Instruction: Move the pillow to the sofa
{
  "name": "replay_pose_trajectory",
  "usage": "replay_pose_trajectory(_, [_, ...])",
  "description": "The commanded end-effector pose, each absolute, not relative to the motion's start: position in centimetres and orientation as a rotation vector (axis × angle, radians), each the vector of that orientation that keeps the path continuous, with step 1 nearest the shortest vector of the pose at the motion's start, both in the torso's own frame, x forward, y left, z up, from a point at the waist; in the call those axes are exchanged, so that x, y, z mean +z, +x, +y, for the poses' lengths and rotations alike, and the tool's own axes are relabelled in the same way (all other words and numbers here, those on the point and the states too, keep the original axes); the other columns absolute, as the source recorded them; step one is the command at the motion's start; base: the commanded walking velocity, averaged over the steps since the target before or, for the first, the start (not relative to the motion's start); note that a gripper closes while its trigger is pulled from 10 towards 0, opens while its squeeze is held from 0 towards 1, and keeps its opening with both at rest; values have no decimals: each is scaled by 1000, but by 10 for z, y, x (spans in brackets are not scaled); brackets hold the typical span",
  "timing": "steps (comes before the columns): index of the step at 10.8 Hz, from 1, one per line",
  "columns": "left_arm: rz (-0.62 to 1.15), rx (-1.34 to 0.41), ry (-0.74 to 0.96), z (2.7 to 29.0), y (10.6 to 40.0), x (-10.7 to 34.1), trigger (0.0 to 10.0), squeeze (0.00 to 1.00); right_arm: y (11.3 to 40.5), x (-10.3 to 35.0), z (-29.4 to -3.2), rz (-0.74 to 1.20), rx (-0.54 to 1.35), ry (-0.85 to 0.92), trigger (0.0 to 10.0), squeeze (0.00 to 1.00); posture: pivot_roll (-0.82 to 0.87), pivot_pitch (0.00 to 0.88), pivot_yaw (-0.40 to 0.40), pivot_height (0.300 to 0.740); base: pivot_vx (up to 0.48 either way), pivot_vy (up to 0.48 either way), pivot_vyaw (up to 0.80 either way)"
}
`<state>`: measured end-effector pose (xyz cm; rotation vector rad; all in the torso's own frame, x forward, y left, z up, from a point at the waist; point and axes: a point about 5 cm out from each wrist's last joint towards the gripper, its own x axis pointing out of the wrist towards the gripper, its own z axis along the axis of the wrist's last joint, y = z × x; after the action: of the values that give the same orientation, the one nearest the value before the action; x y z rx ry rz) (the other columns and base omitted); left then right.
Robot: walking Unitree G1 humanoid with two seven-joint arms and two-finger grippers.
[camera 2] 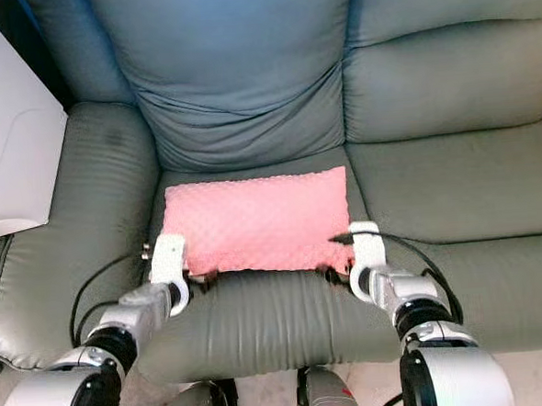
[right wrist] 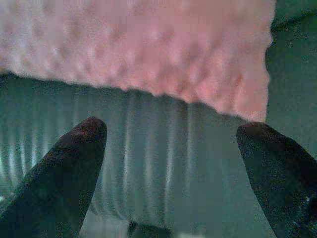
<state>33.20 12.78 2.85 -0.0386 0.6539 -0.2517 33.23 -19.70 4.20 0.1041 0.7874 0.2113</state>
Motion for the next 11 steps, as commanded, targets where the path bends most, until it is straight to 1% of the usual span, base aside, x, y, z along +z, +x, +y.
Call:
replay_pose_trajectory(1, [710,-255,-11,131,323,17,10000,0,321,29,-200,853,206,81,10000,0,-112,285,74,740,0,0,0])
replay_pose_trajectory(3, [693,-256,-1,129,328,23,10000,0,325,35,-214,844,183,-59,10000,0,-101,288,72,740,0,0,0])
replay_pose_trajectory(4, [681,-245,-5,129,330,26,10000,0,335,48,-221,776,151,-170,10000,0,-95,291,69,740,0,0,0])
replay_pose_trajectory(5, [628,-222,-24,128,336,32,10000,0,346,62,-221,691,140,-182,10000,0,-92,294,69,740,0,0,0])
replay_pose_trajectory(6, [551,-171,-79,130,344,43,10000,0,357,78,-222,610,113,-176,10000,0,-88,297,69,740,0,0,0])
replay_pose_trajectory(7, [501,-132,-91,134,349,51,10000,0,360,82,-220,602,113,-165,10000,0,-87,300,70,740,0,0,0])
replay_pose_trajectory(11, [411,-116,-60,143,360,68,10000,0,369,93,-202,510,197,-85,10000,0,-86,280,78,740,0,0,0])
